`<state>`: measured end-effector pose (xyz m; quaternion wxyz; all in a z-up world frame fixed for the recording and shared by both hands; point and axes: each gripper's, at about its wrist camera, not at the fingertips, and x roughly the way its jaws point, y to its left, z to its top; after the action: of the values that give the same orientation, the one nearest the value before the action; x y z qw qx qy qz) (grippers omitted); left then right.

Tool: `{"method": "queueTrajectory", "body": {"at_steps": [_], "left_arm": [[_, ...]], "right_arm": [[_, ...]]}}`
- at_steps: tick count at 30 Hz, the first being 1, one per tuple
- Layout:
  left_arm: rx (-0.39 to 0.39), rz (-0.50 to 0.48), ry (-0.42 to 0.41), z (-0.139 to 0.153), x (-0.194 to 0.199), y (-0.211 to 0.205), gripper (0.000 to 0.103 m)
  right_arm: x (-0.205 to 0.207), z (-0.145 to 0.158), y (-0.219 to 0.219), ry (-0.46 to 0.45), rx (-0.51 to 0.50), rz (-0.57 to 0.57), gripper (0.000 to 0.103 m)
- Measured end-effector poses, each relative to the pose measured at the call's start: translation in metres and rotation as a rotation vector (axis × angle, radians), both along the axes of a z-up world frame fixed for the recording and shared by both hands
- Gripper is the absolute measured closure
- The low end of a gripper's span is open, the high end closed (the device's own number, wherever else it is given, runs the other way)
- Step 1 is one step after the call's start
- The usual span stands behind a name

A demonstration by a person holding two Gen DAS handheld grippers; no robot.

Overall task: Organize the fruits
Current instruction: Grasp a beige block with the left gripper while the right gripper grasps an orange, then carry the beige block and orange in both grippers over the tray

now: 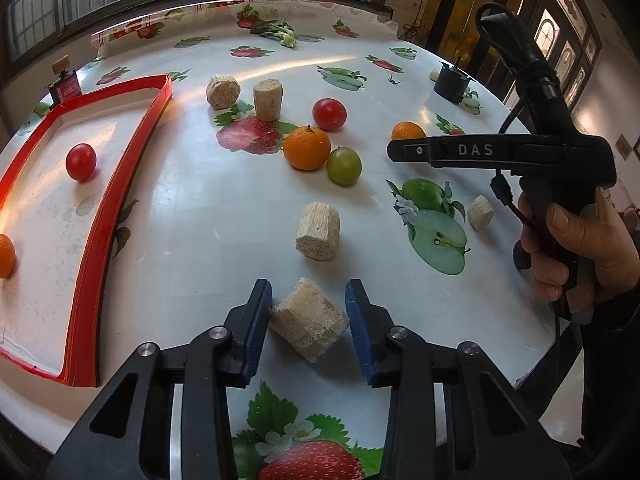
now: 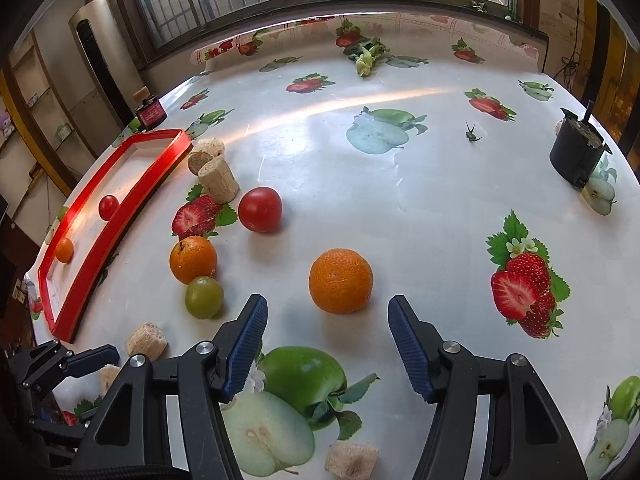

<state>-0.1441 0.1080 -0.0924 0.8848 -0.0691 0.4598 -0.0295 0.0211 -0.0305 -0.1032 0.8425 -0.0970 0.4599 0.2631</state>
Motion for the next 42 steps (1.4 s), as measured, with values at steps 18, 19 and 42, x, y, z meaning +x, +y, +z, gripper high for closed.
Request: {"method": "queueTrajectory", "body": {"at_steps": [18,19,42], "left_arm": [[-0.037,0.090,-0.077,0.032,-0.010,0.036,0.067],[-0.037,0.101,-0.082,0.034,-0.011,0.040,0.067],[-0.005,0.354,-0.144,0.053,-0.052,0.124,0.067]], "right_arm": [[-0.026,0.036,0.011,-0.077,0.110,0.075,0.069],[-0.029,0.039,0.015,-0.081,0.117,0.089,0.069],[-0.068,0.050,0.103,-0.073,0.158,0.302,0.069]]}}
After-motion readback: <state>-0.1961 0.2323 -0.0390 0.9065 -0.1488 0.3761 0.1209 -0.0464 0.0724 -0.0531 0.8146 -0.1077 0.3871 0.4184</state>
